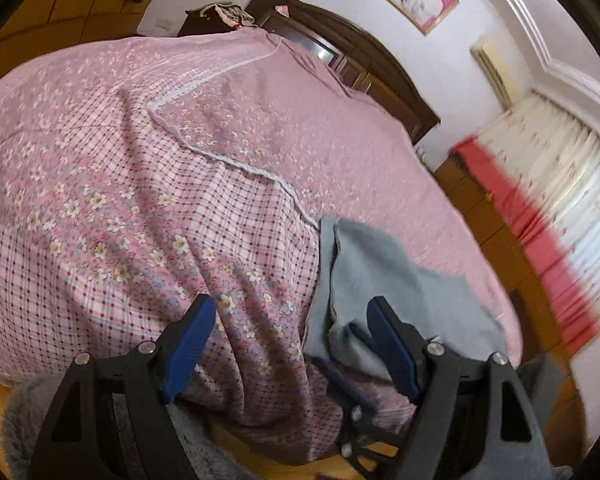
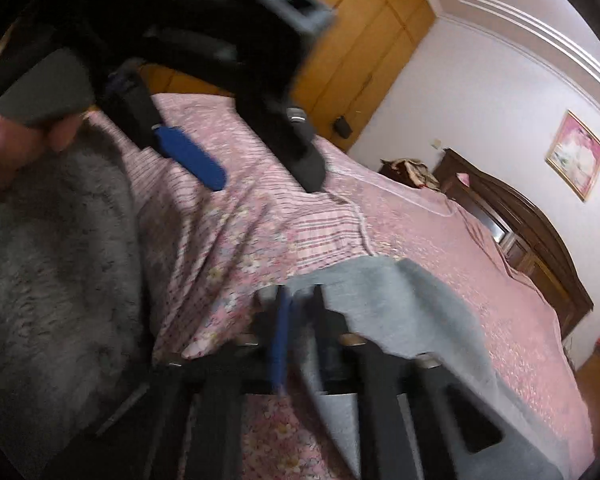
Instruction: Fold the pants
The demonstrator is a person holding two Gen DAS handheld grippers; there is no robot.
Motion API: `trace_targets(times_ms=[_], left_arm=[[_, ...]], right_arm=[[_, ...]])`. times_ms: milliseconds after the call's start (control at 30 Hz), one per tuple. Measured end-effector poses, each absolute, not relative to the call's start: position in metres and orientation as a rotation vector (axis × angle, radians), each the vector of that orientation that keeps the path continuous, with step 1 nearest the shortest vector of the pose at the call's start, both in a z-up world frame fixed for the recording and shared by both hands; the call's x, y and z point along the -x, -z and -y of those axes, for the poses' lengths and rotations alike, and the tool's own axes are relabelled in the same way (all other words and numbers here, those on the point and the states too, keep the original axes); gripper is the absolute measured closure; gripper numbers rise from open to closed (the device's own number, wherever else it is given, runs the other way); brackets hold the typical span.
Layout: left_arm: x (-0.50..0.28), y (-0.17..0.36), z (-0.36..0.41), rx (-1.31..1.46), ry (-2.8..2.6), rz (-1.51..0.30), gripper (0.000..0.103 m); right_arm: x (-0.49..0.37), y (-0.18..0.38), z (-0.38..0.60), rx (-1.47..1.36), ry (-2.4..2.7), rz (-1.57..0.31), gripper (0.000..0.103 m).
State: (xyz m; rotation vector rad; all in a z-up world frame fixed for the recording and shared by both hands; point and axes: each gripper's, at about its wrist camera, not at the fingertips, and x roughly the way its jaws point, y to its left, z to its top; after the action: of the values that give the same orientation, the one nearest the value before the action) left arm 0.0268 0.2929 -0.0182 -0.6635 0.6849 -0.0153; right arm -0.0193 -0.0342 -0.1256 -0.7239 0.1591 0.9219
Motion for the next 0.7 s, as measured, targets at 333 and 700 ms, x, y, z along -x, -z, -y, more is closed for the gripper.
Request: trace_targets(times_ms=[333,700], left_arm=[[-0.018,0.021,-0.298,0.685,0.009,-0.693,0.022],[-0.012,0.02,-0.298,0.69,0.007,-0.69,0.022]], right_arm=[[0.019,0.13,0.03,0.783,-0.877,-0.164,0.094],[-0.066,0.075,0.092,-0.003,-1.105,-0.377,0.099]])
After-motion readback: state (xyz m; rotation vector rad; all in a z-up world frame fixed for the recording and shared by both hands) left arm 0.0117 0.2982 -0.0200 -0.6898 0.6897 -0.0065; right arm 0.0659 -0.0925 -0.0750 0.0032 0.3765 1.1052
